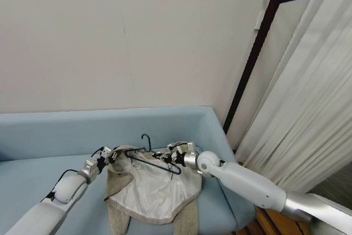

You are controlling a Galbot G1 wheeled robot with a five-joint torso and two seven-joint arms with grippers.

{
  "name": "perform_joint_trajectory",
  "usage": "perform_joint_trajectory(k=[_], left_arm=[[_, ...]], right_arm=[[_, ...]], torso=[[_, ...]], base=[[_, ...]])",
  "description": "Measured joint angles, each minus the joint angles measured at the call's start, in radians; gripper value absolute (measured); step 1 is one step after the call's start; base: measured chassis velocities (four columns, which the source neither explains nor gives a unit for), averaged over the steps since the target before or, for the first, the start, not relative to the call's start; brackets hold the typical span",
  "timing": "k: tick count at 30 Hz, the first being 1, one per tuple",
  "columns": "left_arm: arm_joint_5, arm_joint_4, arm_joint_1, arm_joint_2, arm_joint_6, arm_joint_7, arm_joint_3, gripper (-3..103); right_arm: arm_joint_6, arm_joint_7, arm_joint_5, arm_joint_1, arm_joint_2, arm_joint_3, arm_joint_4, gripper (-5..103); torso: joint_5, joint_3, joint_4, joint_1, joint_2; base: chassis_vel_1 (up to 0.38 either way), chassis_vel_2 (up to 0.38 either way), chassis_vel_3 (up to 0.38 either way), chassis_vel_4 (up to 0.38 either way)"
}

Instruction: Pick up the clothes from the sofa and hang them on the clothes hanger.

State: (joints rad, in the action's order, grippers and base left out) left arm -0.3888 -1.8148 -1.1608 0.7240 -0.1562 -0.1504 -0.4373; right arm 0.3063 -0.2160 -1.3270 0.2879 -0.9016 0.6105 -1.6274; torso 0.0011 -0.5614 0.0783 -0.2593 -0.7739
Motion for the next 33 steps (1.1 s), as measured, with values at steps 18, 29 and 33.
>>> perform_joint_trajectory(k=[18,29,33], left_arm=[[-0.031,-0.158,-0.027,-0.067,-0.045,0.017,0.039,0],[0.034,-0.112,-0.044,-0.021,-0.037,0.007,0.085,0],[0.069,-0.053,-0.041,-0.004,-0.029,-0.003,0.121,0]], right_arm=[[-0.013,0.032,0.045,0.028,-0.120,0.004,0.182,8],[-0.005,0.096,0.086,0.007,-0.219,0.011,0.284,8],[-0.004,0.131,0.112,-0.007,-0.238,0.023,0.308,8]], torso=[[0.0002,0.000,-0.0001,0.000,0.000],[0.0003,0.000,-0.0006,0.000,0.000],[0.0003,0.000,-0.0002,0.000,0.000]], base=[[0.000,0.000,0.000,0.000],[0.000,0.000,0.000,0.000],[0.000,0.000,0.000,0.000]])
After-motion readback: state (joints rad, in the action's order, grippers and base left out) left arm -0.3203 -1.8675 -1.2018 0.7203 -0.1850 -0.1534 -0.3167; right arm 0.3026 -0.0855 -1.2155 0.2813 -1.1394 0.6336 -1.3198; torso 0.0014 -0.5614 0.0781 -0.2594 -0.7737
